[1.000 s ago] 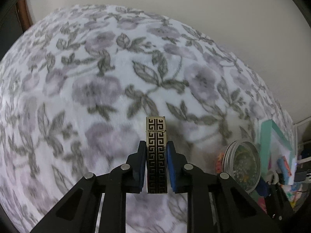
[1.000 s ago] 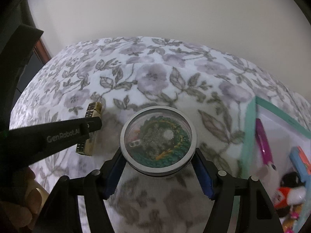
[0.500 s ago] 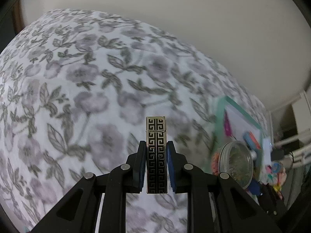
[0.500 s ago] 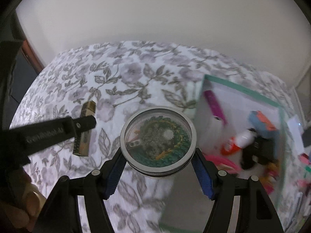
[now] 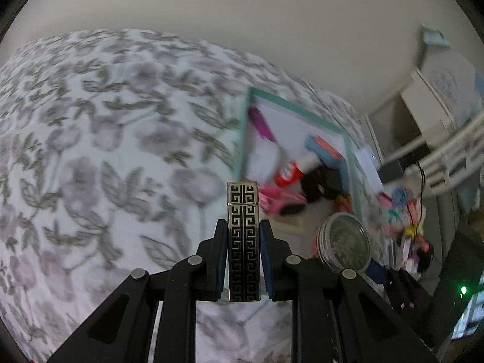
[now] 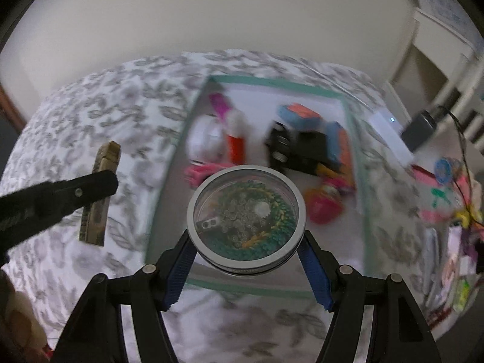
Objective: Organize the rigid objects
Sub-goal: 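Carry the metal tin and gold bar over the tray with both grippers, then open both grippers to release the tin and gold bar into the tray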
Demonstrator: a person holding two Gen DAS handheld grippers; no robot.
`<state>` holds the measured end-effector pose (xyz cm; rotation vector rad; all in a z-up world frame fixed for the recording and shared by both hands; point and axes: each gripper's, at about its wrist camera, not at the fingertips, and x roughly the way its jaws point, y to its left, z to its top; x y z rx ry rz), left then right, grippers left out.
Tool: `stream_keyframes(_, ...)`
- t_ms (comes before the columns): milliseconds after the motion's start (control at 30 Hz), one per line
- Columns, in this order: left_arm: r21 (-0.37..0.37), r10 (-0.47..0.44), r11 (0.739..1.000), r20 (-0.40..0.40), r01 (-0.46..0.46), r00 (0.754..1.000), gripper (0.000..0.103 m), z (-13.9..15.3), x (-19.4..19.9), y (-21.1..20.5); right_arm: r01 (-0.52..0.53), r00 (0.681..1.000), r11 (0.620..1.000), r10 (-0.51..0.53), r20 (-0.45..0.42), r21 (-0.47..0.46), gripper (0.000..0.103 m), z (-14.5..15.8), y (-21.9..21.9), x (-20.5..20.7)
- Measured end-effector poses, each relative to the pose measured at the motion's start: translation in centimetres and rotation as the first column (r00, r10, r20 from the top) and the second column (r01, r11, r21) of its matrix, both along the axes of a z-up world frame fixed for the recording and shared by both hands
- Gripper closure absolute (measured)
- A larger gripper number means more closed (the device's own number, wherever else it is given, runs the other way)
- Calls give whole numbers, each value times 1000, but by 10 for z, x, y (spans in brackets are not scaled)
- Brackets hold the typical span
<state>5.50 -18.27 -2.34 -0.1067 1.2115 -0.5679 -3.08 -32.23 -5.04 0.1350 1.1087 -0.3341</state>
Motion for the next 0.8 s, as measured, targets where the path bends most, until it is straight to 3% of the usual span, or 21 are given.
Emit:
stream_keyframes(300,-41,-98,994,-42,96,994,82,-21,-14,-31,115,992,992,-112,-57,54,32,-29,-36,-20)
stream_keyframes(600,-39,-127,991,-57,125,990,80,-36,-20,-36,116,991,990,-111,-70,75,32,-45,-36,-22)
stream_keyframes(733,-13,-120,993,-19,120,993,57,-29,-26,-30,118,991,991,-114,-65,67,31,-45,-34,-24)
stream_keyframes(800,14,-115,993,1,115,993,51,-26,-30,-26,112,992,992,-107,-69,62,31,-45,-31,-26)
